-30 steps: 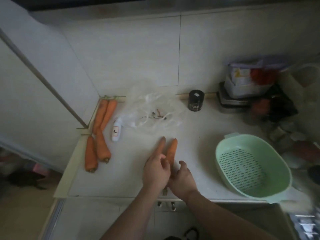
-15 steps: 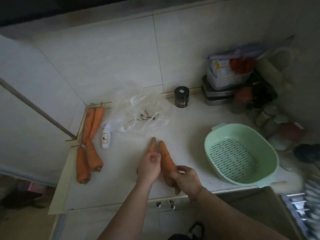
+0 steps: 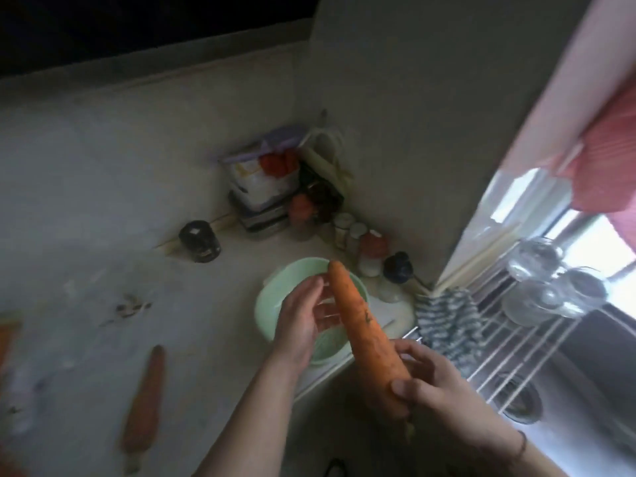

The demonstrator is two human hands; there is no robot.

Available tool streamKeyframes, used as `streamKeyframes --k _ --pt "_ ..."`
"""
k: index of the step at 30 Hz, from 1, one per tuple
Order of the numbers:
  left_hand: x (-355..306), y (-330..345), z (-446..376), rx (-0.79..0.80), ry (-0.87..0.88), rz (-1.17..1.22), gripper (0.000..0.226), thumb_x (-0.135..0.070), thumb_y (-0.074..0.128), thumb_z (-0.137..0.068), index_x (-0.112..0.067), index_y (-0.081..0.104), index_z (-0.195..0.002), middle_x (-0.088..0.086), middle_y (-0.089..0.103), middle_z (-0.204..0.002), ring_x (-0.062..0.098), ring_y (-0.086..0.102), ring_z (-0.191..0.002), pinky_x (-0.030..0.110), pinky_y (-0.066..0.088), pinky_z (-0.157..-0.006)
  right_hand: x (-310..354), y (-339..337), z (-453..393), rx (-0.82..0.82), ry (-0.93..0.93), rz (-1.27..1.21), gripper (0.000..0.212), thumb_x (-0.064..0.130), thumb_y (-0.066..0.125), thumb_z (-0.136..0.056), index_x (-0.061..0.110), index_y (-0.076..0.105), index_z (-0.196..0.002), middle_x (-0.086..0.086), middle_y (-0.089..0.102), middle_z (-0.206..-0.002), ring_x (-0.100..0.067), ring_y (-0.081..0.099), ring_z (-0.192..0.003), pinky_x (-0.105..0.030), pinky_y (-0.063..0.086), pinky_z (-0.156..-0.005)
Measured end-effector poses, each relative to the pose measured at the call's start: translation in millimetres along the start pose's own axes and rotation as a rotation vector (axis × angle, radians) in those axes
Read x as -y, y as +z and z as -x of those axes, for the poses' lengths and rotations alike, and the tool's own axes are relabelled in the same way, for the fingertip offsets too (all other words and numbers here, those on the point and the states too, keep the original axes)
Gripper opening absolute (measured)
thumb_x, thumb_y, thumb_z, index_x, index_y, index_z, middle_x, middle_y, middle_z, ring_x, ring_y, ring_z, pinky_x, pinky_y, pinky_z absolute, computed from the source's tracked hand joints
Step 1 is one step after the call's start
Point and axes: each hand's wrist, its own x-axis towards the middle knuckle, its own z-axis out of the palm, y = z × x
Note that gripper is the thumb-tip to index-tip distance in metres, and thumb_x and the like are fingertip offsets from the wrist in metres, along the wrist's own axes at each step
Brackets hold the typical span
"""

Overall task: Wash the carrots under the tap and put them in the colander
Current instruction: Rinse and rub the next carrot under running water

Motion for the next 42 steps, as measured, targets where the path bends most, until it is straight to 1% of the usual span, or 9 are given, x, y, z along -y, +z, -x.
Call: streamKeyframes --k 6,9,13,18,21,29,34,38,42 --pt "68 136 0 0.233 -0.165 0.051 0.025 -0.028 0.054 -0.091 -0.007 0.064 -0.101 0.014 0.074 -0.096 0.025 0.07 -0.07 0.032 0.058 -0.065 -2 -94 87 -0.228 0.132 -0.174 0.074 0.02 0.078 -0.043 0.0 0.058 -0.111 -0.019 0.067 -0.08 -0.026 0.063 -0.06 -0.023 0.047 -0.041" --pt "109 193 8 0.323 -0.241 -0.053 0.02 -0.025 0.051 -0.099 -0.011 0.065 -0.099 0.015 0.073 -0.102 0.027 0.068 -0.08 0.034 0.057 -0.07 -10 -130 127 -0.424 0.175 -0.102 0.077 0.034 0.085 -0.042 0.006 0.059 -0.109 -0.014 0.065 -0.073 -0.028 0.061 -0.06 -0.031 0.051 -0.052" --pt "165 270 26 0.348 -0.3 -0.217 0.019 -0.022 0.054 -0.099 -0.013 0.067 -0.089 0.016 0.073 -0.096 0.023 0.067 -0.078 0.033 0.057 -0.069 -27 -180 170 -0.736 0.249 0.301 0.046 0.041 0.082 -0.058 0.026 0.064 -0.098 0.003 0.066 -0.058 -0.011 0.057 -0.047 -0.027 0.044 -0.051" --pt "229 358 57 0.386 -0.434 -0.284 0.025 -0.033 0.048 -0.103 -0.016 0.064 -0.094 0.014 0.073 -0.098 0.033 0.071 -0.088 0.052 0.055 -0.087 -48 -235 208 -0.972 0.339 0.329 0.04 0.049 0.076 -0.056 0.029 0.064 -0.088 0.006 0.07 -0.065 -0.012 0.065 -0.058 -0.035 0.055 -0.062" --pt "251 389 68 0.476 -0.482 -0.323 0.021 -0.036 0.049 -0.102 -0.018 0.061 -0.099 0.014 0.071 -0.108 0.034 0.071 -0.097 0.049 0.057 -0.089 -56 -258 226 -1.041 0.37 0.285 0.031 0.044 0.077 -0.061 0.028 0.064 -0.085 0.005 0.071 -0.066 -0.013 0.067 -0.059 -0.038 0.056 -0.063" --pt "278 406 56 0.459 -0.808 0.045 0.024 -0.024 0.039 -0.105 -0.009 0.054 -0.117 0.012 0.064 -0.099 0.025 0.069 -0.084 0.039 0.059 -0.072 -68 -282 235 -1.029 0.398 0.108 0.027 0.035 0.078 -0.064 0.022 0.065 -0.083 0.004 0.067 -0.057 -0.009 0.055 -0.044 -0.029 0.046 -0.05" --pt "295 424 51 0.311 -0.876 0.1 0.019 -0.031 0.042 -0.104 -0.014 0.047 -0.097 0.004 0.05 -0.072 0.015 0.052 -0.054 0.027 0.049 -0.055 -74 -278 231 -1.021 0.35 -0.012 0.031 0.036 0.079 -0.061 0.016 0.065 -0.081 0.003 0.06 -0.055 -0.012 0.052 -0.048 -0.031 0.046 -0.051" --pt "294 432 52 0.322 -0.916 0.221 0.035 -0.047 0.048 -0.098 -0.019 0.048 -0.078 -0.004 0.042 -0.06 0.008 0.046 -0.044 0.021 0.044 -0.047 -70 -281 231 -0.901 0.28 -0.451 0.05 0.035 0.075 -0.06 0.0 0.058 -0.091 -0.013 0.056 -0.064 -0.026 0.049 -0.046 -0.041 0.048 -0.053" --pt "295 433 62 0.424 -0.939 0.276 0.033 -0.051 0.053 -0.094 -0.02 0.049 -0.081 -0.005 0.045 -0.059 0.008 0.049 -0.046 0.024 0.048 -0.05 -66 -281 231 -0.791 0.259 -0.841 0.037 0.029 0.066 -0.075 0.003 0.056 -0.099 -0.018 0.054 -0.068 -0.023 0.043 -0.042 -0.036 0.046 -0.053"
